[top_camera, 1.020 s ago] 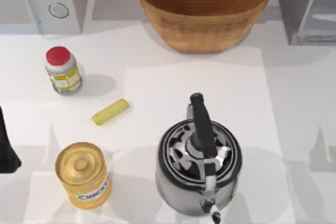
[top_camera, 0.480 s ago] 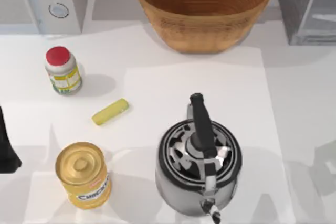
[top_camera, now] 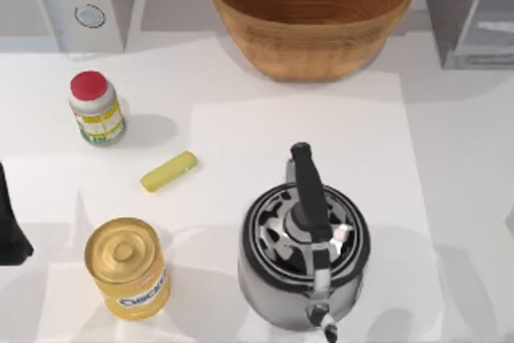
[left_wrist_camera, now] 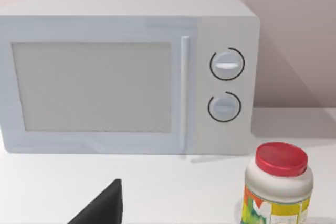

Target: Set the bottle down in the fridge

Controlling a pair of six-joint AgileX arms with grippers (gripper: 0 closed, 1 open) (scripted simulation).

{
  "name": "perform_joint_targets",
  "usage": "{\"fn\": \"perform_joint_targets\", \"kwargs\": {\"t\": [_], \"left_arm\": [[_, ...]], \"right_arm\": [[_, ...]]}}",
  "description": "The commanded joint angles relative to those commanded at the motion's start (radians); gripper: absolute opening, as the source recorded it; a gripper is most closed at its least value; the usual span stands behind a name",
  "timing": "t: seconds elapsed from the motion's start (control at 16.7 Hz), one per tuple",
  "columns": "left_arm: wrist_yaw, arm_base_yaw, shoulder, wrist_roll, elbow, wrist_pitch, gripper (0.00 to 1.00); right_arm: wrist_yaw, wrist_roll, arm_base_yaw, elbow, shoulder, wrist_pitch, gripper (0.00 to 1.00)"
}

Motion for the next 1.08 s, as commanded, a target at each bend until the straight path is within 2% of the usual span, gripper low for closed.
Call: {"fn": "perform_joint_targets", "kwargs": {"t": [0.24,0.48,0.72,1.08], "left_arm": [[0.000,0.000,0.000,0.000,0.000,0.000,1.00],[0.000,0.000,0.000,0.000,0.000,0.000,1.00],[0.000,0.000,0.000,0.000,0.000,0.000,1.00],[0.000,0.000,0.000,0.000,0.000,0.000,1.00]], "right_arm": [[-0.192,-0.282,-0.158,0.060,0.272,-0.095,1.00],[-0.354,-0.445,-0.276,0.073,0.511,-0.177,1.00],[-0.455,-0.508,-0.326,0.080,0.639,-0.218,1.00],[-0.473,-0.514,-0.330,0.082,0.659,-0.223,1.00]]}}
